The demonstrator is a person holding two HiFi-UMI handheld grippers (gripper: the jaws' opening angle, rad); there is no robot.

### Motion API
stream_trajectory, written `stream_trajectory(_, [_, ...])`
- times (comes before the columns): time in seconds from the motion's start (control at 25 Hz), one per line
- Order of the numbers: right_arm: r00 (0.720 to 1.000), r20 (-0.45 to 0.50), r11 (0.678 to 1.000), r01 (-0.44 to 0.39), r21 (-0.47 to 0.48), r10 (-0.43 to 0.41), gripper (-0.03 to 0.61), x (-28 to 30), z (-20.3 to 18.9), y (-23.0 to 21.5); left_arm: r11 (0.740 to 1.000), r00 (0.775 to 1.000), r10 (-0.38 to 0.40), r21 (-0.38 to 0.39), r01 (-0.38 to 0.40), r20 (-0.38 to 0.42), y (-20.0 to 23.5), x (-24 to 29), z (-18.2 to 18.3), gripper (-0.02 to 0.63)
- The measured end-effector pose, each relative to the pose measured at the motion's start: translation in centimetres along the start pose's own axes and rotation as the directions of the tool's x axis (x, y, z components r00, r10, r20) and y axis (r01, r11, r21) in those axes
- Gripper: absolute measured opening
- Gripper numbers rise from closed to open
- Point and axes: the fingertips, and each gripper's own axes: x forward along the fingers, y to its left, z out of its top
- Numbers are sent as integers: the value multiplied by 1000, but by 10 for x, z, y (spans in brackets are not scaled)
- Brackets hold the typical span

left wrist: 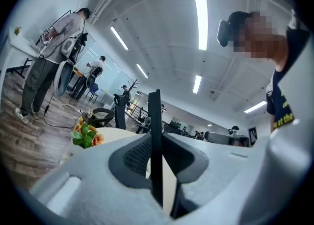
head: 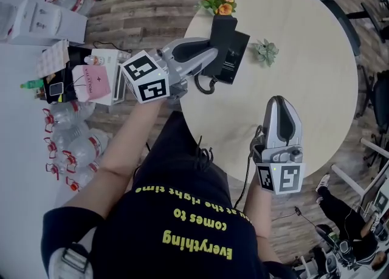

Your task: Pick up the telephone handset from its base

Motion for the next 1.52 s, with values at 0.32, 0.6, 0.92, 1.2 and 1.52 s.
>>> stream_trajectory(0.32, [996, 84, 999, -23, -42, 27, 11, -21, 30, 20, 993, 995, 61, 91, -69, 83, -40, -29, 34, 74])
stream_trajectory(0.6, [988, 153, 997, -17, -76, 28, 11, -34, 59, 31, 977, 985, 75, 186, -104, 155, -79, -59, 63, 74])
stream_trajectory(0.92, [972, 235, 992, 28, -123, 2, 11, -53, 93, 36, 934, 974, 116, 313, -174, 195, -117, -81, 83, 74])
stream_trajectory(1.2, [965, 264, 989, 41, -145, -1, 11, -63, 105, 37, 893, 960, 169, 377, -245, 222, -128, -91, 88, 74])
stream_trajectory(1.52, [955, 293, 986, 93, -138, -49, 11, -72, 111, 31, 885, 936, 217, 349, -309, 277, -122, -107, 97, 74])
